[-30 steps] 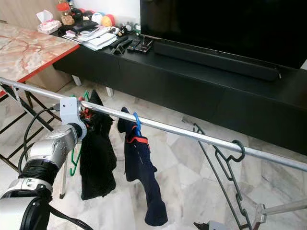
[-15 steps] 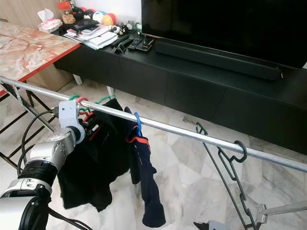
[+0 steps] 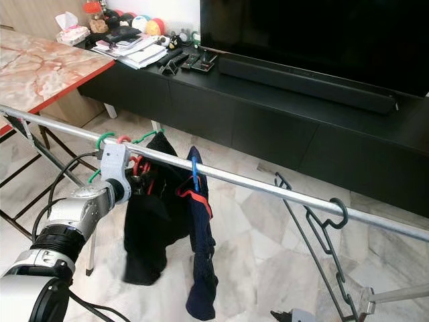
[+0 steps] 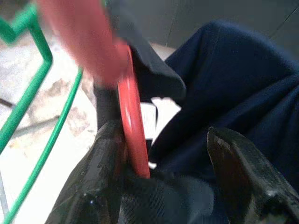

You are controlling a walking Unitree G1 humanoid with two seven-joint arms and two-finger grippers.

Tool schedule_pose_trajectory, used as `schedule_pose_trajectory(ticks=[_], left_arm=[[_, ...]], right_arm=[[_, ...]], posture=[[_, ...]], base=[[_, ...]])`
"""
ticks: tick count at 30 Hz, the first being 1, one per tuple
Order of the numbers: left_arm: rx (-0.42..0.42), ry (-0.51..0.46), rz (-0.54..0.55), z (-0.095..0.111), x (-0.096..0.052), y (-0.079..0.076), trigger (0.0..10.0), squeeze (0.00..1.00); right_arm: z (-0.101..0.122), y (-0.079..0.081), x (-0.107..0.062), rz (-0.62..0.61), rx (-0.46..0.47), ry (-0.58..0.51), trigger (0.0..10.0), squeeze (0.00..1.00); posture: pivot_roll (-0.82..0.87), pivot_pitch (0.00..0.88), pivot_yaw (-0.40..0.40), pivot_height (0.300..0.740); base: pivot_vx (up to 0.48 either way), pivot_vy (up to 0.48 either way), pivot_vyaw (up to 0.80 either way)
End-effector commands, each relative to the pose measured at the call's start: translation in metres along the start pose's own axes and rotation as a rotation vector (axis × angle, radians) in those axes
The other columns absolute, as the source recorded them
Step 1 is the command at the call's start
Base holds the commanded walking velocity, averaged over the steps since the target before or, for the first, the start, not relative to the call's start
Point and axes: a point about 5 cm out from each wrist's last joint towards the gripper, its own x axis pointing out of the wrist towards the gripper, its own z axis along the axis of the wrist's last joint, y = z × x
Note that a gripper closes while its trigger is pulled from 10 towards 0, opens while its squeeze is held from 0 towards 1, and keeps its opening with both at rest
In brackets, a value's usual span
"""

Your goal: Hang hanger

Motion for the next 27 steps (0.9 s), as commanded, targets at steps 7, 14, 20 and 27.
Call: schedule_pose_trajectory(ticks=[7,14,20,27], left_arm=[[-0.024,0.088,0.036,-0.023,0.001,0.003,10.0,0.0],[-0.022,0.063,0.159,-0.028,0.0,0.012,10.0,0.0],[-0.027,-0.111,0.185,0.009,0.001,0.011,10.0,0.0],[-0.053,0.003,0.132,-0.008,0.007,0.002,6.7,0.0]], right_arm=[[-0.007,-0.002,-0.002,-0.006,-0.004,0.026,10.0,0.0],[-0.007,-0.002,-0.002,-0.005,-0.004,0.026,10.0,0.0],[-0.008,-0.002,-0.002,-0.004,-0.003,0.026,10.0,0.0],[-0.007,0.0,-0.001,-0.004,0.007,0.021,10.0,0.0]], posture=[[-0.09,0.156,-0.011,0.74],[-0.1,0.156,-0.013,0.74],[-0.09,0.157,-0.012,0.74],[-0.1,0.155,-0.004,0.74]], base=[[0.0,0.0,0.0],[0.0,0.0,0.0],[0.0,0.0,0.0],[0.0,0.0,0.0]])
